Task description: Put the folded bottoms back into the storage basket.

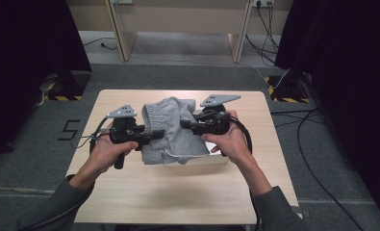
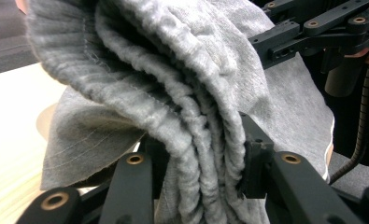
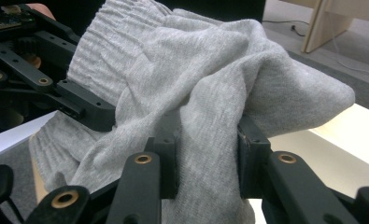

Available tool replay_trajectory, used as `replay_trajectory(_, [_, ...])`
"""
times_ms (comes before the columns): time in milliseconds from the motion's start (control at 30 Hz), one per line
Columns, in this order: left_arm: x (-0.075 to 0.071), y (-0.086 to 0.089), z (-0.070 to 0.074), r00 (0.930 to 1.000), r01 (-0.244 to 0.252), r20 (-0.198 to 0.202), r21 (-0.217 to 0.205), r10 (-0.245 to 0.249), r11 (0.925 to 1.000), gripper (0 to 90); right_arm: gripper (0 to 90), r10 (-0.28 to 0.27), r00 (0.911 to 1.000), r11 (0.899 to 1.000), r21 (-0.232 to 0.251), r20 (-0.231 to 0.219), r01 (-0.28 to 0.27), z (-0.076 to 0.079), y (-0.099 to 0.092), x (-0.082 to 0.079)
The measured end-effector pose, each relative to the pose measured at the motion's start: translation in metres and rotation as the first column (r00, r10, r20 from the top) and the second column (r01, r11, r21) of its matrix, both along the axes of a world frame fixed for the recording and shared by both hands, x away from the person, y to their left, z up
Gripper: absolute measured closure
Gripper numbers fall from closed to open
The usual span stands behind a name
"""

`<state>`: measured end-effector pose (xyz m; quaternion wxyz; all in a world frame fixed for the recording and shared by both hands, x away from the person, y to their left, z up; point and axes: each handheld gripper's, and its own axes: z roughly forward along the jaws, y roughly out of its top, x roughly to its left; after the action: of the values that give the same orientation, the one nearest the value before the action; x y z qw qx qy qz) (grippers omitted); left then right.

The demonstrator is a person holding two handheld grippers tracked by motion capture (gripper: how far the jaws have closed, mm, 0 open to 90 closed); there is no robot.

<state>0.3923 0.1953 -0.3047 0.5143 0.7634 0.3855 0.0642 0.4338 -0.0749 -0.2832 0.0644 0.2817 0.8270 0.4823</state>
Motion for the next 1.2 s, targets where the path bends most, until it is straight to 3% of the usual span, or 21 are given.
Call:
replay_trajectory(400, [0.046,-0.037,-0.015,0.9984,0.002,-0.057,0.010,-0.002,0.9999,63.1,67.9,-0.083,0.9963,0.995,-0.050,-0.023,0.081,-0.014,-0.030,0.034])
replay_trajectory(700, [0.075,-0.056,-0.035,0.9942,-0.004,-0.107,0.061,0.010,0.9981,63.1,67.9,-0.142,0.9875,0.988,-0.078,-0.069,0.136,-0.041,-0.043,0.058])
replay_trajectory(1200, [0.101,-0.071,-0.075,0.9804,0.002,-0.195,0.150,0.028,0.9887,62.8,67.8,-0.193,0.9696,0.976,-0.134,-0.150,0.173,-0.092,-0.049,0.079])
